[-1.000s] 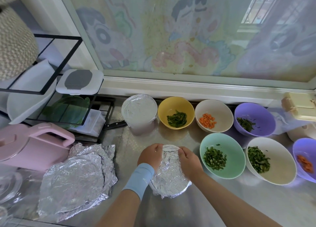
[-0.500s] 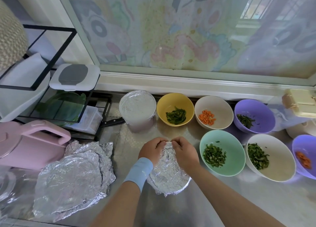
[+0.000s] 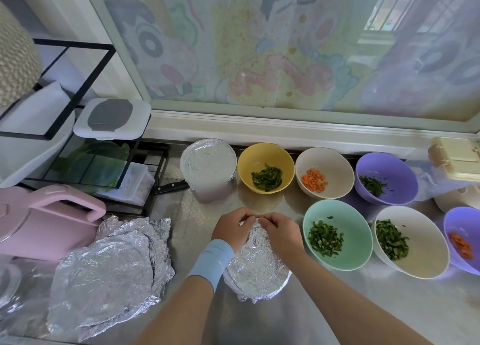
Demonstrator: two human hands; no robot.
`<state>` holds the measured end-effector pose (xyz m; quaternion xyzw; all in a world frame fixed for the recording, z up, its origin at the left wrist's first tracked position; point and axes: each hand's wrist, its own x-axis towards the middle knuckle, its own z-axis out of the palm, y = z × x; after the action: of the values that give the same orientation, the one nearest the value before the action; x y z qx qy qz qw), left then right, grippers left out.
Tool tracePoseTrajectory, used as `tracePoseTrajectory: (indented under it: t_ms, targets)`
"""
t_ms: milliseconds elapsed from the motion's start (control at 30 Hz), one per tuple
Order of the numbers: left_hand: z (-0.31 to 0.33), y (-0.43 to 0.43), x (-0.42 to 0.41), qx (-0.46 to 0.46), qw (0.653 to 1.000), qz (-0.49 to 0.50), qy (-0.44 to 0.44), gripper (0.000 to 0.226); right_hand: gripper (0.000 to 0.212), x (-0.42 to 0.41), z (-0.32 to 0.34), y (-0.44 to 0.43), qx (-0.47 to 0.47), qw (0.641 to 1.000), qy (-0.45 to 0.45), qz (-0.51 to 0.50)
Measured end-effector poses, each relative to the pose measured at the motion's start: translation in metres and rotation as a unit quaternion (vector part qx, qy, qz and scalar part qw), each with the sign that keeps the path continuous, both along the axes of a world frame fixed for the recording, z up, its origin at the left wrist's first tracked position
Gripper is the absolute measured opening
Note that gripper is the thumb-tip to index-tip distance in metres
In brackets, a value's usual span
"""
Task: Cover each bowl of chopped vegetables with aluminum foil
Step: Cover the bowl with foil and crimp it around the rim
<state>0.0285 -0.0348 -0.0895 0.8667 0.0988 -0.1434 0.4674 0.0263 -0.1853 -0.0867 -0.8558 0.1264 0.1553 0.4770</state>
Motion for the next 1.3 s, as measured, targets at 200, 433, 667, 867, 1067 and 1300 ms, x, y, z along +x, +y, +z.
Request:
tracePoseTrajectory:
  t_ms: [200,433,667,867,1067,1300]
  targets:
    - [-0.002,-0.004,0.001,0.005,1.0,0.004,0.0,0.012,0.008,0.002,-0.003,-0.001,-0.004,1.0,0.001,0.008]
    - [-0.001,-0.003,-0.021,0.013,0.999,0.046,-0.019,0.015,0.018,0.0,-0.001,-0.004,-0.076,0.989,-0.076,0.1]
    - [0.006,-0.004,-0.017,-0.01,0.999,0.044,-0.018,0.027,0.01,-0.012,-0.003,-0.003,-0.074,0.995,-0.072,0.017]
    - [0.001,-0.009,-0.013,0.001,0.998,0.053,-0.024,0.012,0.009,-0.012,-0.006,-0.003,-0.049,0.996,-0.066,-0.016]
    - [-0.001,-0.016,-0.02,0.058,0.996,0.064,-0.03,0.014,0.01,-0.009,-0.007,-0.005,-0.052,0.996,-0.069,0.02]
    - [0.004,-0.012,-0.024,0.136,0.987,0.08,-0.011,0.012,0.014,-0.015,-0.007,-0.011,-0.122,0.989,-0.074,0.026]
